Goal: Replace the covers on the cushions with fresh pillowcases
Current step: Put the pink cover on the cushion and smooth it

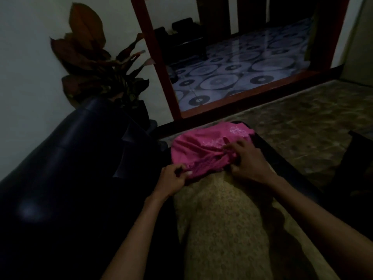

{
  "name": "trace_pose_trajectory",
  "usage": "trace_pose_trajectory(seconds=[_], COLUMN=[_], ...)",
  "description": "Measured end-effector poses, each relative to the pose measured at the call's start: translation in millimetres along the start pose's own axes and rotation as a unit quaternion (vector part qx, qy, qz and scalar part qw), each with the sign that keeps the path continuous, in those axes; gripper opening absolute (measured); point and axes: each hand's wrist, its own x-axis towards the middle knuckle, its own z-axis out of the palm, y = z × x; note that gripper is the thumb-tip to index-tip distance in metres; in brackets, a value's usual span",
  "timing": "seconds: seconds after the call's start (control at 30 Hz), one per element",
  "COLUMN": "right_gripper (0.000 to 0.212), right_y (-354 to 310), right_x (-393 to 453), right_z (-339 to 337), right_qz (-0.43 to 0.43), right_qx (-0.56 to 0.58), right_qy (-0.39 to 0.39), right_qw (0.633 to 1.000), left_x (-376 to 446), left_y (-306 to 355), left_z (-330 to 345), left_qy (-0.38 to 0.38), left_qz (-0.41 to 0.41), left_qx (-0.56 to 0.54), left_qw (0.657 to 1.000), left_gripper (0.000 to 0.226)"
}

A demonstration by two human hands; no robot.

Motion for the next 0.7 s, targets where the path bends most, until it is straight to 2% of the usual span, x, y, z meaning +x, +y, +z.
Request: trace_pose_trajectory(seconds=[0.07, 0.13, 0.2, 0.3, 0.4, 0.43, 0.5, 0.57, 0.7], right_gripper=[0.064, 0.053, 0.036, 0.016, 0.031, 0.04, 0.054, 0.052, 0.021], right_y=[15, 28, 32, 36, 54, 61, 74, 84, 84], right_x=[5, 5, 2, -8, -16, -20, -25, -29, -29], right_z=[1, 5, 9, 0, -21, -25, -27, -25, -19], right_qz=[0.081, 0.13, 0.125, 0.106, 0.114, 0.115, 0.112, 0.122, 0.179], right_qx=[-0.039, -0.047, -0.027, -0.037, -0.048, -0.037, -0.023, -0.03, -0.034], right_qy=[0.015, -0.027, -0.037, 0.0, -0.031, -0.037, -0.03, -0.01, 0.067], right_qw=[0.996, 0.99, 0.991, 0.994, 0.992, 0.992, 0.993, 0.992, 0.981], left_x=[-21, -31, -27, -14, -6, -6, -6, -15, -52], left_y=[-5, -2, 11, 38, 55, 55, 46, 24, -32], left_z=[-2, -7, -15, -17, 3, 13, 26, 26, 3], left_qy=[-0.043, -0.088, -0.111, -0.098, -0.04, -0.037, -0.022, 0.002, -0.04], left_qz=[-0.053, -0.079, -0.09, -0.082, -0.001, 0.019, 0.056, 0.075, -0.052], left_qx=[0.032, 0.086, 0.14, 0.152, 0.136, 0.128, 0.115, 0.142, 0.147], left_qw=[0.997, 0.989, 0.98, 0.98, 0.99, 0.991, 0.992, 0.987, 0.987], left_gripper=[0.016, 0.017, 0.019, 0.055, 0.087, 0.09, 0.069, 0.036, 0.021])
